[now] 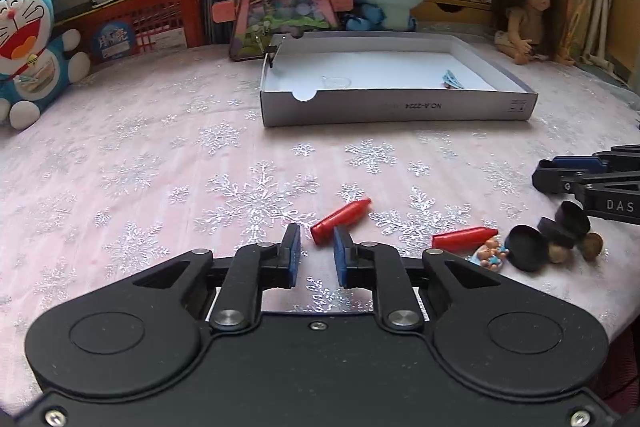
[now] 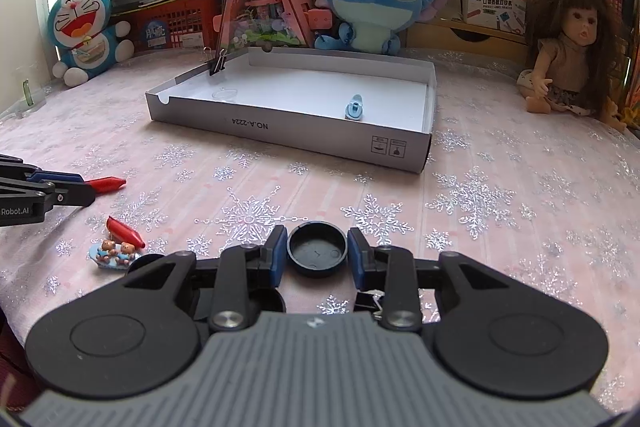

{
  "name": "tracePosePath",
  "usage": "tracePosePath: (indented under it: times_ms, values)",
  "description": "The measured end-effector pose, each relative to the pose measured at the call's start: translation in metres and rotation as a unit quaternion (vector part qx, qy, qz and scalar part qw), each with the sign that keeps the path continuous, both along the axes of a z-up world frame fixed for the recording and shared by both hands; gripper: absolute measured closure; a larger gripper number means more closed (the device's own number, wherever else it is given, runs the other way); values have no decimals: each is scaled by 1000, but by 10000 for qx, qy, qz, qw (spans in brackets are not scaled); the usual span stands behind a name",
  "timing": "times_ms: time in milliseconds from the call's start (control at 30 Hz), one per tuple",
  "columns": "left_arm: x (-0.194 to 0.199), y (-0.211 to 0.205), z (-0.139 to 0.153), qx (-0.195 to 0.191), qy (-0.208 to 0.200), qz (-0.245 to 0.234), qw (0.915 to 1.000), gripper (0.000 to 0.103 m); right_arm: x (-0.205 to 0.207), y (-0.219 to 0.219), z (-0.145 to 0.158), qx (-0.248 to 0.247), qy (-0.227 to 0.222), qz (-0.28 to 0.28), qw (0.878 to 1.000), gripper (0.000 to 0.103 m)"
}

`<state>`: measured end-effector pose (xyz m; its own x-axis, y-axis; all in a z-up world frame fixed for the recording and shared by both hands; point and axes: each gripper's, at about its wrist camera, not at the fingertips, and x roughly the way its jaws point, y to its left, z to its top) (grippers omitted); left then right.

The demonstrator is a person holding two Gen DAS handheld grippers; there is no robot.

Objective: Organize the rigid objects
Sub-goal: 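Grasp a red crayon with the left tool while the right tool grasps a black round lid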

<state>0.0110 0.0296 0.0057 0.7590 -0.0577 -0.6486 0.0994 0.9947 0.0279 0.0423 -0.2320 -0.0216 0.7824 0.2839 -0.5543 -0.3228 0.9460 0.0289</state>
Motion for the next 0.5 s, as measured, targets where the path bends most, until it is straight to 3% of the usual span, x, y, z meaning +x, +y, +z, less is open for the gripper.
tracePosePath:
  times_ms: [200, 233, 300, 500]
  values:
    - [5, 1, 0, -109, -25, 72, 9999, 85, 1, 0, 0, 6, 2, -6, 10000, 65]
    - [4, 1, 1, -186, -49, 44, 9998, 83, 0, 0, 0, 10, 4, -9, 10000, 65]
    - [2, 0, 3, -251, -133, 28, 9996, 60, 0, 0, 0, 8, 2, -12, 10000, 65]
    - [4, -13, 0, -148, -200, -34, 9997, 57, 0, 0, 0, 15, 1, -19, 10000, 65]
